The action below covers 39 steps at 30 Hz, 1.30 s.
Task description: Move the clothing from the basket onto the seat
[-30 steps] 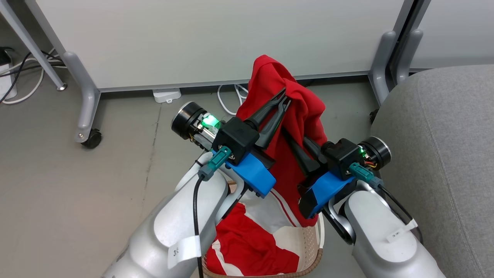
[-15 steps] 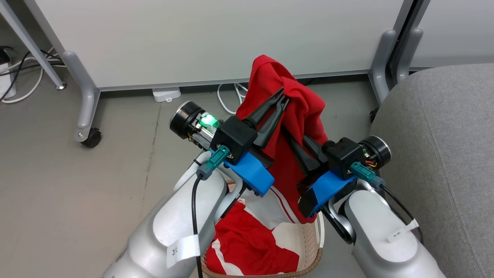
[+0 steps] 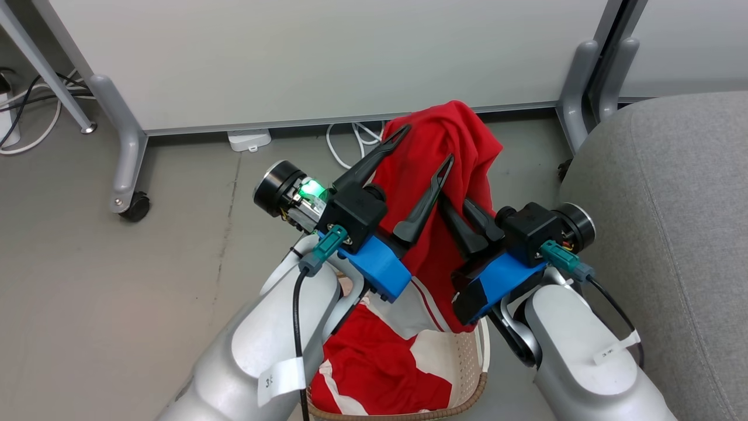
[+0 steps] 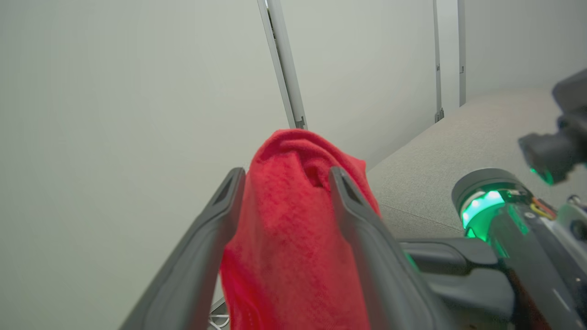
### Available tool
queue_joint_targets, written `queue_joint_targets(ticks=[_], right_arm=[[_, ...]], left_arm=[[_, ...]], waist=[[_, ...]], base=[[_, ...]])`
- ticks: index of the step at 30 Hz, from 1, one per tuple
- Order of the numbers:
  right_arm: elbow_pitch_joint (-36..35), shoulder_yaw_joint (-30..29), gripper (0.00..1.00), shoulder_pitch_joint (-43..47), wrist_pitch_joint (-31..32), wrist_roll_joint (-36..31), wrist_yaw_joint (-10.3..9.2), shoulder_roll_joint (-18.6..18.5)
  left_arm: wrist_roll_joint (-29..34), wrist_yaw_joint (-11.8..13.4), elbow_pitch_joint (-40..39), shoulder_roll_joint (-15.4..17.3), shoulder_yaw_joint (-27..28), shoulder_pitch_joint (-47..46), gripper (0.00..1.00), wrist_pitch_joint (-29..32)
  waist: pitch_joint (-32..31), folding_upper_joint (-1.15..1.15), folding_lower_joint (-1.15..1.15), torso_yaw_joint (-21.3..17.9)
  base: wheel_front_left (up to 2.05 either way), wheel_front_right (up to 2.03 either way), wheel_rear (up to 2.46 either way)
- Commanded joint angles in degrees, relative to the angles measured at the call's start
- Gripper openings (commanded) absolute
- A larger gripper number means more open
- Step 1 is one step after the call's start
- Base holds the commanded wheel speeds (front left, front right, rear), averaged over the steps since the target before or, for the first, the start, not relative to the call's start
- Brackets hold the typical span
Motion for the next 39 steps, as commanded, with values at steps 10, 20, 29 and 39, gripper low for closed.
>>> queue_joint_targets(ticks=[10,20,29,39], right_arm=[[-1.59,-3.37,0.0,1.19,-0.02,1.04,0.01,-0.13],[-5.41,-9.67,0.0,3.66,-0.03,-1.24,0.01,-0.12],[-10.85,-16.41,0.0,5.66,-0.03,-2.72,0.01,-0.48],[-16.59,-21.49,0.0,9.66,-0.03,-2.37,0.01,-0.23]], left_arm=[[1.0,0.2,-0.1,0.05,0.96,1.22,1.0,-0.28],[2.13,0.3,-2.15,1.27,1.7,3.65,1.0,-0.27],[3.41,0.02,-4.04,2.05,1.77,4.53,1.0,-0.28],[4.62,-0.49,-4.37,2.29,0.61,4.12,1.0,-0.28]], waist=[[0.56,0.0,0.0,-1.12],[2.52,0.0,0.0,-7.2],[5.84,0.0,0.0,-15.44],[7.96,0.0,0.0,-23.41]], base=[[0.0,0.0,0.0],[0.0,0.0,0.0],[0.0,0.0,0.0],[0.0,0.0,0.0]])
